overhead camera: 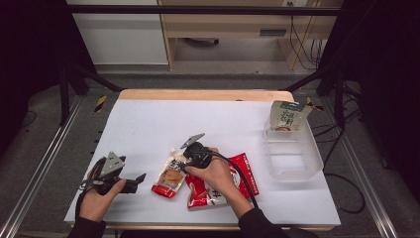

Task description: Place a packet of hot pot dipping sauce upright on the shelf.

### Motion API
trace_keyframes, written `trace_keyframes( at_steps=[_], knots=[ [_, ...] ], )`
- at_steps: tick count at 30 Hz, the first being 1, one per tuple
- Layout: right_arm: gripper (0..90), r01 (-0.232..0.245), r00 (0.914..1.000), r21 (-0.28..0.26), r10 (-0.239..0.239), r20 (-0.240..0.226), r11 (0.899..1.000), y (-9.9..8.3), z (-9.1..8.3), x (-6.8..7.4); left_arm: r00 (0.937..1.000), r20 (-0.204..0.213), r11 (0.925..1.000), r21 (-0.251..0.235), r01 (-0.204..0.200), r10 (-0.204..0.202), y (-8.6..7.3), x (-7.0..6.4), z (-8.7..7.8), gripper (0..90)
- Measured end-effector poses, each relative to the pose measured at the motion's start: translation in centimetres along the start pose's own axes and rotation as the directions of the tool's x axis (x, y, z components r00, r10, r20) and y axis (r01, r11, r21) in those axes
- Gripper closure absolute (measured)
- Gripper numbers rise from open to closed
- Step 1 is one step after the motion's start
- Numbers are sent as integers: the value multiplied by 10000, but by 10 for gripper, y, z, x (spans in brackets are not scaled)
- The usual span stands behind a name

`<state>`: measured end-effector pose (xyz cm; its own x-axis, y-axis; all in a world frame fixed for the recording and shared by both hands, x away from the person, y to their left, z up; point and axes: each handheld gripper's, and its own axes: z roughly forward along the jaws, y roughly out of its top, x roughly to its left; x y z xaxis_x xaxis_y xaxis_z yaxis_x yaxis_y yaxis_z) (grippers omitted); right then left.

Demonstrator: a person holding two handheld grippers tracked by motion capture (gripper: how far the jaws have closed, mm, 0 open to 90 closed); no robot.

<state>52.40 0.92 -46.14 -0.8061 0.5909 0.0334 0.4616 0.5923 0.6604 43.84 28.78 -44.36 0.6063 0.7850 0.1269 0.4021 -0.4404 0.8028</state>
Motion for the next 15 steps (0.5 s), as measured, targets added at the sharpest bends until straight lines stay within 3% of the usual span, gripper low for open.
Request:
trace_keyframes(
  at_steps=[4,5,9,11,15],
  knots=[
    [405,-199,9998,40,200,-61,9998,0,1,-3,10000,51,10000,43,-28,28,1,0,2,56],
    [407,-367,9988,70,369,-310,9993,-1,3,-4,10000,73,10000,55,-41,41,1,0,3,56],
    [427,-387,9984,104,391,-413,9992,-1,2,-2,9999,77,9999,78,-83,82,2,-1,4,56],
    [465,-222,9990,50,223,-385,9997,-1,2,-1,9999,81,9999,78,-107,106,2,-2,4,56],
    [622,223,9997,-115,-223,56,9997,0,-2,4,9999,106,9999,87,-88,87,1,-1,4,57]
  ],
)
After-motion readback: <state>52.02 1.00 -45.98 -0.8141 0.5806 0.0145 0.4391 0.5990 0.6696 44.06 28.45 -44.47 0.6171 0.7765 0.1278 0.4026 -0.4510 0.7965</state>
